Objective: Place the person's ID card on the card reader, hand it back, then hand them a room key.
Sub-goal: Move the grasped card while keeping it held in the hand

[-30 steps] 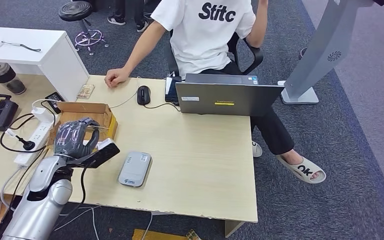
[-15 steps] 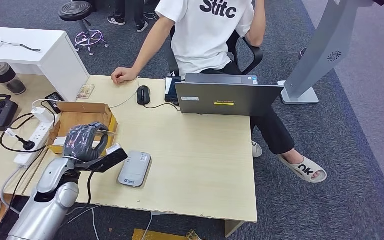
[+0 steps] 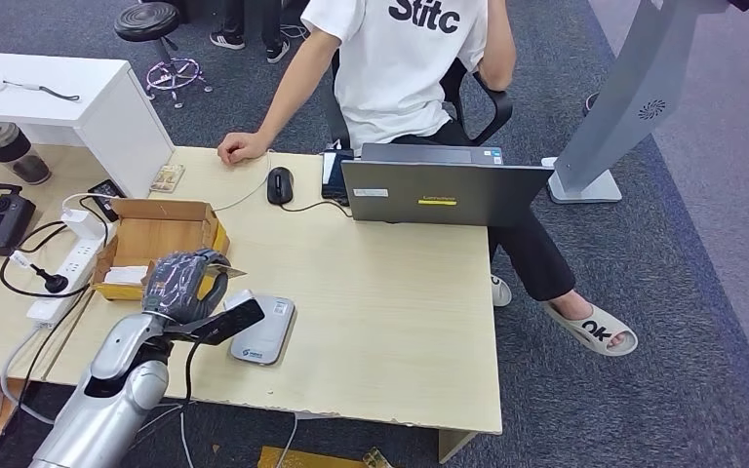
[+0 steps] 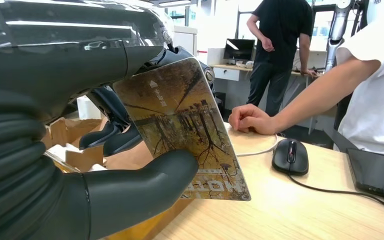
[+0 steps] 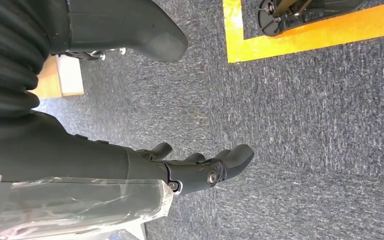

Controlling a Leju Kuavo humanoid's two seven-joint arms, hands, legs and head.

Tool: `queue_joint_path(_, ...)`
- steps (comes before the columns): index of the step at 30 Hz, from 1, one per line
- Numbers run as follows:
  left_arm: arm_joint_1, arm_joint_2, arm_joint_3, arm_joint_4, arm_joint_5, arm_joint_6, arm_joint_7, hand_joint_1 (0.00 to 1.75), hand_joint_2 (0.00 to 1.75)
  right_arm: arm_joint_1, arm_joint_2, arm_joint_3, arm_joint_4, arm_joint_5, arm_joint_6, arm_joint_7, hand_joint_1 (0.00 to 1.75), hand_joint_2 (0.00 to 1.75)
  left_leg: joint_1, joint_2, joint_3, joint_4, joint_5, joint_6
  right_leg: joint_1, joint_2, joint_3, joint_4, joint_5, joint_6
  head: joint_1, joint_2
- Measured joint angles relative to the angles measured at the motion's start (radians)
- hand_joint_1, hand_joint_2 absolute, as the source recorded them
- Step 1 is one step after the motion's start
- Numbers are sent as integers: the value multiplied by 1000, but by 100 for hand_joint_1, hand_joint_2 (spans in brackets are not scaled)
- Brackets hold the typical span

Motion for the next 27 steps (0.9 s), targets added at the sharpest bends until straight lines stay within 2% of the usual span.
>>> queue_joint_path(13,-6,-28,-52,80,-3,-32,6,175,175,0,1,-10,0,15,6,5,0,175,0,0,0,0,0,0,0,0,0,0,0,0,0,0)
queue_joint_path(27,-13,-31,-74,149,-6,-71,18,175,175,0,3,-24,0,35,9,16,0,175,0,0,0,0,0,0,0,0,0,0,0,0,0,0)
